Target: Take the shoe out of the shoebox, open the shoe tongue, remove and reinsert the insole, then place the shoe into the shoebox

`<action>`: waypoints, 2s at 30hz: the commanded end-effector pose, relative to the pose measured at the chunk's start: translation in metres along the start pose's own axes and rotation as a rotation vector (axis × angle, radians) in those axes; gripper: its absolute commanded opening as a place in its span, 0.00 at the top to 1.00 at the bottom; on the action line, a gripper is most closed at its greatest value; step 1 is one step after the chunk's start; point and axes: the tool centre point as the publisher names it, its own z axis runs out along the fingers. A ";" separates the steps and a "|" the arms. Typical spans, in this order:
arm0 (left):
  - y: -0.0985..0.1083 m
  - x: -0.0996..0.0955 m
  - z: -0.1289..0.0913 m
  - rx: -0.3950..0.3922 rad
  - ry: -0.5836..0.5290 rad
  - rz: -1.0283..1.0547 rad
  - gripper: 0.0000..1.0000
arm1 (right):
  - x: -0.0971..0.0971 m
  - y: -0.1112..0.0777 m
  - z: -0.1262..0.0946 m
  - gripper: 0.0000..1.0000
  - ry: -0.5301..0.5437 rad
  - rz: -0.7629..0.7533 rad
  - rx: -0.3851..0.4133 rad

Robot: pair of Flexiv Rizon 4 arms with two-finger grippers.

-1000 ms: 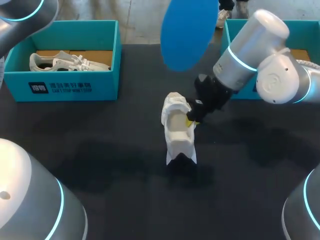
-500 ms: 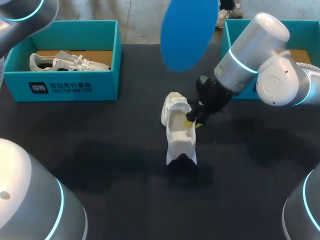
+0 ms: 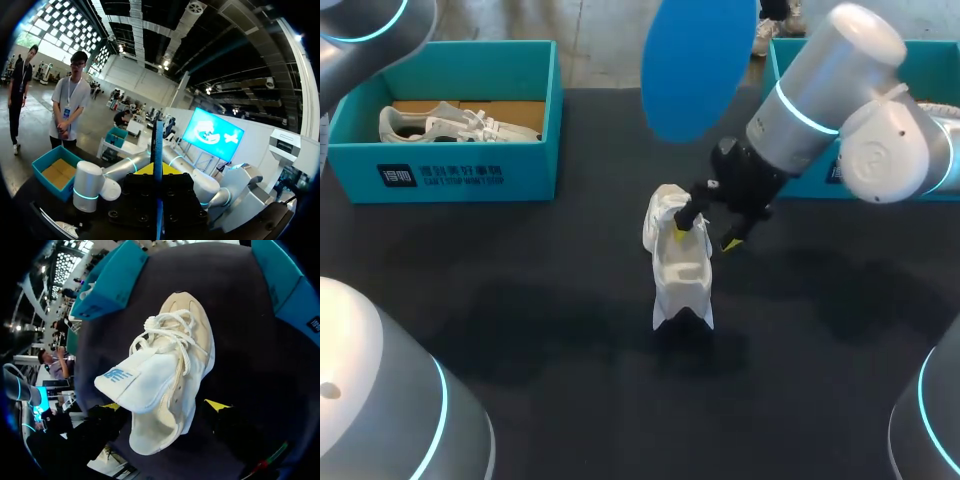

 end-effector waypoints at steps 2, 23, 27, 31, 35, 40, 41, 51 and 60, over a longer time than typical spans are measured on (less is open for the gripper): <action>0.000 0.000 0.000 -0.001 -0.001 0.000 1.00 | -0.005 -0.016 -0.024 0.00 0.018 -0.004 -0.038; 0.000 0.000 0.000 -0.001 -0.001 0.000 1.00 | -0.014 -0.033 -0.101 0.00 0.293 0.064 -0.275; 0.000 0.000 0.000 -0.001 -0.001 0.000 1.00 | -0.013 -0.034 -0.110 0.00 0.348 0.080 -0.312; 0.000 0.000 0.000 -0.001 -0.001 0.000 1.00 | -0.010 -0.033 -0.117 0.00 0.369 0.096 -0.339; 0.000 0.000 0.000 -0.001 -0.001 0.000 1.00 | -0.007 -0.032 -0.125 0.00 0.417 0.098 -0.351; 0.000 0.000 0.000 -0.001 -0.001 0.000 1.00 | -0.004 -0.031 -0.133 0.00 0.470 0.101 -0.371; 0.000 0.000 0.000 -0.001 -0.001 0.000 1.00 | -0.002 -0.030 -0.135 0.00 0.487 0.102 -0.370; 0.000 0.000 0.000 -0.001 -0.001 0.000 1.00 | 0.006 -0.028 -0.144 0.00 0.638 0.056 -0.367; 0.000 0.000 0.000 -0.001 -0.001 0.000 1.00 | 0.002 -0.025 -0.149 0.00 0.686 0.057 -0.377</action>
